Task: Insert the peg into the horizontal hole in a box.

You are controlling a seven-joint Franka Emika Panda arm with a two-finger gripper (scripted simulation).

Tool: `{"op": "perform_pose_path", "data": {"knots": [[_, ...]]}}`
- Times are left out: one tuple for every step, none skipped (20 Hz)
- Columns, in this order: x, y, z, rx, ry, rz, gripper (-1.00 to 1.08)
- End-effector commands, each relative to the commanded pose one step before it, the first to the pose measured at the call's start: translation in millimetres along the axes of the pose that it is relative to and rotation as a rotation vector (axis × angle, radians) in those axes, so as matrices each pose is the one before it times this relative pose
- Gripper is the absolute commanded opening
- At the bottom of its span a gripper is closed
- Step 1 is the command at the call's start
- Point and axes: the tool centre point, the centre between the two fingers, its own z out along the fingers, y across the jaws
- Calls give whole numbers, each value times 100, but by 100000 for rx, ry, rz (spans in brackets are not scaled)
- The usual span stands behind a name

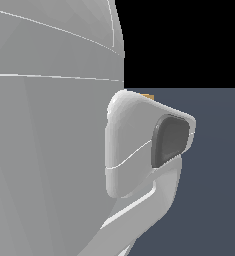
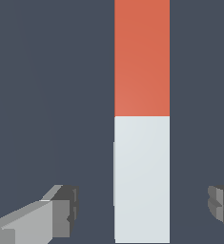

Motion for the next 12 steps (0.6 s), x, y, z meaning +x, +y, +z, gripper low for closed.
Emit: {"op": "perform_pose_path", "data": {"knots": [[96,-37,1335,69,112,-5,100],[15,-2,465,0,0,0,100],[8,1,392,0,0,0,100],[0,6,319,0,0,0,100],[-9,10,246,0,0,0,100],[-18,15,174,0,0,0,100],[-26,19,104,0,0,0,100],[-28,19,42,0,0,0,100],[-13,9,6,0,0,0,100],[0,0,0,0,0,0,-100],[0,0,0,0,0,0,-100],[0,0,0,0,0,0,-100]]}}
